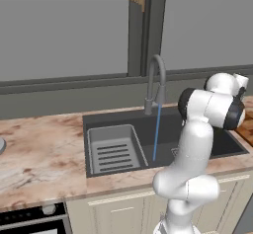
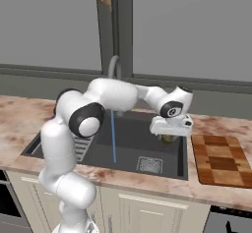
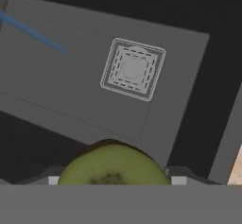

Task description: Pick the kiwi from the sink and place it on the cutting board to airdry. Then turn off the sink faucet.

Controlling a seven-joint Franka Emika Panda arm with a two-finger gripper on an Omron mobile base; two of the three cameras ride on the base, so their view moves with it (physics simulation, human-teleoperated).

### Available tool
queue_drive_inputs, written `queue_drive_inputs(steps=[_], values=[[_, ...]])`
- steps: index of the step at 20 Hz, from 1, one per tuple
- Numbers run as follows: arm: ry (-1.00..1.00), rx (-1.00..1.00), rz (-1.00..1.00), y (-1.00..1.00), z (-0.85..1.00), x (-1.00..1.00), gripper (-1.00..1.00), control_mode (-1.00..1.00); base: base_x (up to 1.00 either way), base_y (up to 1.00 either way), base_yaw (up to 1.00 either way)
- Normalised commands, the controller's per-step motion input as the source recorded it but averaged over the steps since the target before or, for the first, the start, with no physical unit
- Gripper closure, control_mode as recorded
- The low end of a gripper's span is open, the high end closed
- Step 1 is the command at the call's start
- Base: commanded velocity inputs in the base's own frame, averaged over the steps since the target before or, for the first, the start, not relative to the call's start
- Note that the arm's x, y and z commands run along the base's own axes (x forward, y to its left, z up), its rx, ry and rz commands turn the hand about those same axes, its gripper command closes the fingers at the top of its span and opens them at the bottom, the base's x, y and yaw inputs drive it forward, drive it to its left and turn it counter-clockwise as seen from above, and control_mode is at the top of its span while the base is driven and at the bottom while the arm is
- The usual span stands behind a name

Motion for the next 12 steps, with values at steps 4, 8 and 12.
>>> queue_drive_inputs(steps=[4, 8, 12], values=[[-0.23, 0.00, 0.02, -0.02, 0.83, -0.55, 1.00, -1.00, 0.00, 0.00, 0.00], [-0.18, 0.00, 0.03, -0.05, 0.92, -0.42, 1.00, -1.00, 0.00, 0.00, 0.00], [-0.11, -0.01, 0.01, 0.01, 0.56, -0.45, 1.00, -1.00, 0.00, 0.00, 0.00]])
